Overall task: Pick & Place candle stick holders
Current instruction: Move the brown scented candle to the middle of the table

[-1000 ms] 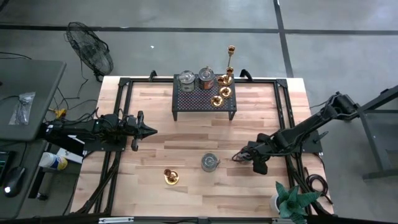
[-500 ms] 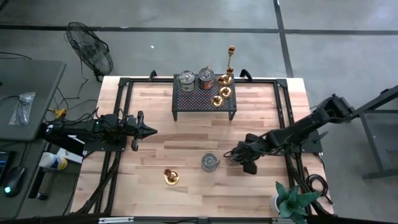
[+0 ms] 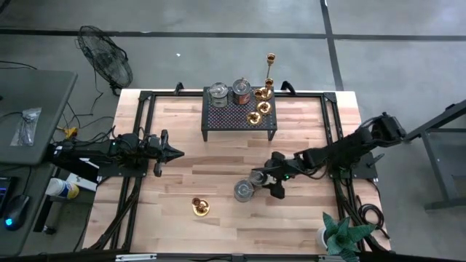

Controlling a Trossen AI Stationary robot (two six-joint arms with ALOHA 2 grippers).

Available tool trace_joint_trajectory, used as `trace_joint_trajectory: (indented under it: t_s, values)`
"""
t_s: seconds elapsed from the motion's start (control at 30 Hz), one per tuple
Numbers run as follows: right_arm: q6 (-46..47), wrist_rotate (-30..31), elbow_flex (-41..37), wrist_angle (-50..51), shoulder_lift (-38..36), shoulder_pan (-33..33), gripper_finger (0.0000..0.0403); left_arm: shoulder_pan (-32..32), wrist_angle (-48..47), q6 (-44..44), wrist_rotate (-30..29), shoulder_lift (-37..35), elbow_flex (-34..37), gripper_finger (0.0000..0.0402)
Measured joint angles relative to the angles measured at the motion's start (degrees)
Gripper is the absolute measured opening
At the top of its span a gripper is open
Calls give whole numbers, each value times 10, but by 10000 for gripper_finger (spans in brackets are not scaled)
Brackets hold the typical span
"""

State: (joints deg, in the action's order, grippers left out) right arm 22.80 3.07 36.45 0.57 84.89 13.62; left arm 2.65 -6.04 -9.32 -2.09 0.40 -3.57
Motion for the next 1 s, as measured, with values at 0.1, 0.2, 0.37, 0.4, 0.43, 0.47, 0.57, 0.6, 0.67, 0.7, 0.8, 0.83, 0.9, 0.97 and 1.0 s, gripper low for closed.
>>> trace_joint_trajectory:
  t_s: [0.1, 0.2, 0.37, 0.4, 0.43, 0.47, 0.57, 0.6, 0.67, 0.7, 0.8, 0.83, 0.9, 0.97, 1.0]
  values:
    - [-19, 0, 7, -29, 19, -13, 316, 0, 0, 0, 0, 0, 0, 1]
    - [-42, 0, 23, -51, 42, -28, 316, 0, 0, 0, 0, 0, 0, 1]
    - [-80, 0, 61, -73, 79, -52, 316, 0, 0, 0, 0, 0, 0, 1]
    - [-85, 0, 68, -75, 85, -56, 316, 0, 0, 0, 0, 0, 0, 1]
    - [-92, 0, 74, -78, 92, -59, 316, 0, 0, 0, 0, 0, 0, 1]
    - [-99, 0, 81, -81, 98, -62, 316, 0, 0, 0, 0, 0, 0, 1]
    - [-114, 0, 101, -91, 115, -70, 316, 0, 0, 0, 0, 0, 0, 1]
    - [-119, 0, 109, -95, 122, -73, 316, 0, 0, 0, 0, 0, 0, 1]
    - [-127, 0, 127, -96, 135, -79, 316, 0, 0, 0, 0, 0, 0, 1]
    - [-131, 0, 136, -95, 143, -81, 316, 0, 0, 0, 0, 0, 0, 1]
    - [-148, 0, 165, -98, 167, -87, 316, 0, 0, 0, 0, 0, 0, 1]
    - [-154, 0, 176, -99, 176, -89, 316, 0, 0, 0, 0, 0, 0, 1]
    - [-156, -1, 195, -99, 191, -93, 316, 0, 0, 0, 0, 0, 0, 1]
    - [-156, -2, 214, -103, 206, -98, 316, 0, 0, 0, 0, 0, 0, 1]
    - [-156, -2, 223, -105, 214, -100, 316, 0, 0, 0, 0, 0, 0, 1]
